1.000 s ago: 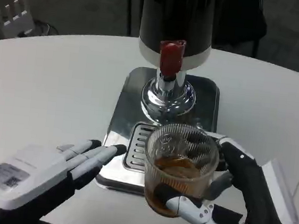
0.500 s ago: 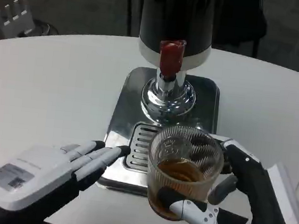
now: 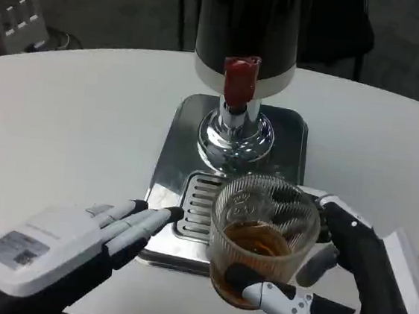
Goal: Grasp the cup under the faucet to collect the drink, then remove the cup.
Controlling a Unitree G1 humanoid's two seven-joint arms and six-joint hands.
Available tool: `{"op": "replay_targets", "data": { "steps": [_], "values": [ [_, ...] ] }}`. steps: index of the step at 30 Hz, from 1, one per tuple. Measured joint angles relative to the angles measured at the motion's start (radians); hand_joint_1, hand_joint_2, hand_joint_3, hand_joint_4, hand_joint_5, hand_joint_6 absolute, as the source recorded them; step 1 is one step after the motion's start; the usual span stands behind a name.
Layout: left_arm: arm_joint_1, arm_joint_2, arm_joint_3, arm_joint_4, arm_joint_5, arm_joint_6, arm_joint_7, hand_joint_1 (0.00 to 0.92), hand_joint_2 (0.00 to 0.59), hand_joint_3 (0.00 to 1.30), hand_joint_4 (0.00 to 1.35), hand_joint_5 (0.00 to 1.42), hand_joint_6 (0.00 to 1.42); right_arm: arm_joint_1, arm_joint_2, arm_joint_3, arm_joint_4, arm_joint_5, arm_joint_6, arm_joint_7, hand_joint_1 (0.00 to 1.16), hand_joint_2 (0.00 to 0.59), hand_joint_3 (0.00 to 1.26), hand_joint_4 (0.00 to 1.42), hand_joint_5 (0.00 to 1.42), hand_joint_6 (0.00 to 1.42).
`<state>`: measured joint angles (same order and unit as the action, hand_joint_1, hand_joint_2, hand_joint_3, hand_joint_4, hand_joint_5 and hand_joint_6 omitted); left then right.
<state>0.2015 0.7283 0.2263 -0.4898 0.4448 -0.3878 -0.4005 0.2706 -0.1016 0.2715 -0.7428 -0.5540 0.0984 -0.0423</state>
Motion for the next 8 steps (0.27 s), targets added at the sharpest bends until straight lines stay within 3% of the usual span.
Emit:
{"op": "replay_targets", "data": {
  "steps": [8],
  "values": [
    [0.000, 0.000, 0.000, 0.000, 0.000, 0.005, -0.001, 0.000, 0.078, 0.00, 0.00, 0.00, 0.07, 0.005, 0.000, -0.002, -0.001, 0.000, 0.000, 0.003, 0.75, 0.239, 0.92, 1.04, 1.21, 0.88]
  ]
}}
